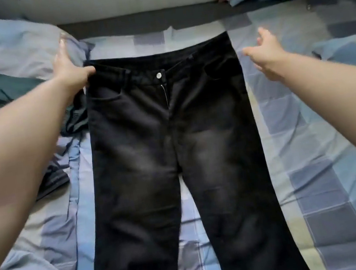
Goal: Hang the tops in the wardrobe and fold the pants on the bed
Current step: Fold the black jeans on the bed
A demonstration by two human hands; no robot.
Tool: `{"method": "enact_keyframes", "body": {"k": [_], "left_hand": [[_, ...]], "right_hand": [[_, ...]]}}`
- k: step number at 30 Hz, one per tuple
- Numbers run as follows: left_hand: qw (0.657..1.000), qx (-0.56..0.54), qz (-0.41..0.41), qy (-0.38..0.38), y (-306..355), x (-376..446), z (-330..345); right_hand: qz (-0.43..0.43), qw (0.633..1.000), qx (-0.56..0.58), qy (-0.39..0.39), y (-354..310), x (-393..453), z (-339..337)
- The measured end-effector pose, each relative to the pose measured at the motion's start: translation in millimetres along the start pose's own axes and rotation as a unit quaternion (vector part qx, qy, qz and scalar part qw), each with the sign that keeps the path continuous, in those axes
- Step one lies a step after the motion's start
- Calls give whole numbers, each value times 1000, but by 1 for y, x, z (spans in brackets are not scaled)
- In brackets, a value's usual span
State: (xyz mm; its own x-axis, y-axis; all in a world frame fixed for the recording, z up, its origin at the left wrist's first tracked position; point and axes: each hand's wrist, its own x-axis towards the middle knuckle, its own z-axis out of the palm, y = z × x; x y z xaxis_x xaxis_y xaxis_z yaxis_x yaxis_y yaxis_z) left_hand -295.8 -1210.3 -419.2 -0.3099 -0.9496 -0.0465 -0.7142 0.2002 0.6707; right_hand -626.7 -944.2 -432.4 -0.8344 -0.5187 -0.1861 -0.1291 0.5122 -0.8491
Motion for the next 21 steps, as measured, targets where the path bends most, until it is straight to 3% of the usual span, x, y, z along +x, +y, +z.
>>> {"method": "enact_keyframes", "body": {"k": [3,8,10,12,14,16,17,19,21], "left_hand": [[988,79,-47,-123,-73,-50,53],[913,245,-73,-317,-169,-166,130],[896,272,-71,-344,-189,-209,147],[880,314,-15,-356,-198,-251,160],[854,373,127,-340,-201,-289,171],[800,415,263,-345,-200,-318,180],[775,424,292,-365,-199,-332,185],[764,421,263,-411,-196,-358,193],[786,396,187,-436,-186,-375,199]], "right_hand": [[17,997,-52,-63,77,-34,28],[113,980,-105,-127,192,-105,43],[149,970,-148,-125,228,-128,42],[203,952,-201,-109,263,-153,34],[228,936,-252,-89,294,-177,21],[231,930,-277,-77,317,-202,9],[220,933,-276,-73,326,-214,5],[212,944,-236,-88,338,-239,1],[221,946,-201,-123,346,-262,-2]]}}
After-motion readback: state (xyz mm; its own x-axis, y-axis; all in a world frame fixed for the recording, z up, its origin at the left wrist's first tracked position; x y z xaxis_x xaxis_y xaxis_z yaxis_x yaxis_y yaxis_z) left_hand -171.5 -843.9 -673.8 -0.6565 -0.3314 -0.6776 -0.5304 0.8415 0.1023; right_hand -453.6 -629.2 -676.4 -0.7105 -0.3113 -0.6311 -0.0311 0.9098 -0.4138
